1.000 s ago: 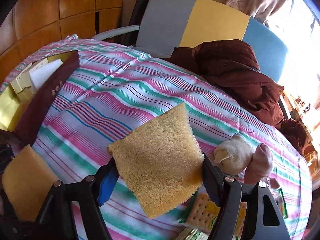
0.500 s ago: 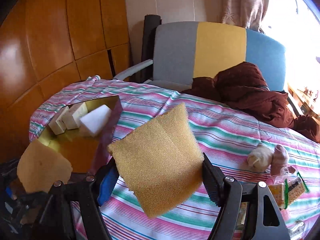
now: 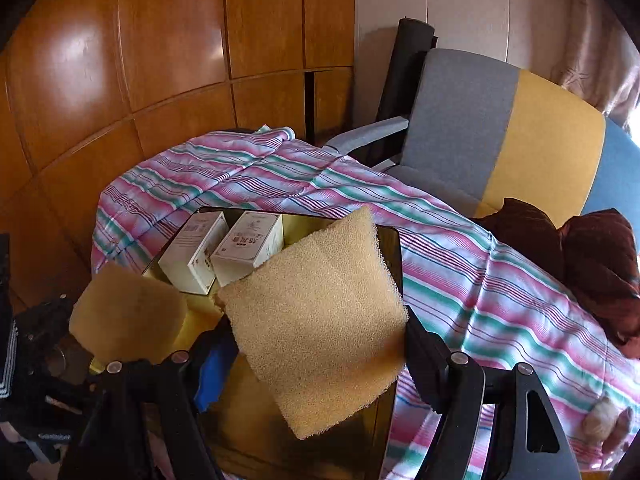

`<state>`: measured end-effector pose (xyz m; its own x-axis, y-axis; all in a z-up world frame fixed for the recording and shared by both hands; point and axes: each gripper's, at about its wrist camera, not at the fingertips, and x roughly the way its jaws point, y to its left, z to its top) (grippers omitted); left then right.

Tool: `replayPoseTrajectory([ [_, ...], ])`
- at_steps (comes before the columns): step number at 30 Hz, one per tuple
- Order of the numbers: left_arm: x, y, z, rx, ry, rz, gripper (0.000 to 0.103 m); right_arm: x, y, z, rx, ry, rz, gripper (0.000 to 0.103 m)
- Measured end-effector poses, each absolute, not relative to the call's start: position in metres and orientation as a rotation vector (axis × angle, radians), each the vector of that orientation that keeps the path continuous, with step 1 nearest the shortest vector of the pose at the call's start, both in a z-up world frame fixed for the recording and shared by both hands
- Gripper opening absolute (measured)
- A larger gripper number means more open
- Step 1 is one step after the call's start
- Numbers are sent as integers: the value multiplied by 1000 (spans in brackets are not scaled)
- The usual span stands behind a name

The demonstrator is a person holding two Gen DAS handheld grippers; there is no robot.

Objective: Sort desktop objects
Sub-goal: 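Carry both yellow sponges to the gold tray and release the right tool's sponge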

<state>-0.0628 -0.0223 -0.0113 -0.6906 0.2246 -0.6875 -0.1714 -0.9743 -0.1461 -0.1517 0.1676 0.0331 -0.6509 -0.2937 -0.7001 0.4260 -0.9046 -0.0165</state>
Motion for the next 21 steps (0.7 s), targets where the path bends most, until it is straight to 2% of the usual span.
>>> replayPoseTrajectory([
  [11,-90,-46,-36,-1204,-160,2642,78,-240,113,1,1177,410,-2494,76],
  [17,-99,-50,-35,-1238,-226,2596,79,-256,87,-11,1204,576,-2445,80],
  [21,-108,-54,-33,-1262,-288,2582,80,-271,83,-16,1252,542,-2407,87],
])
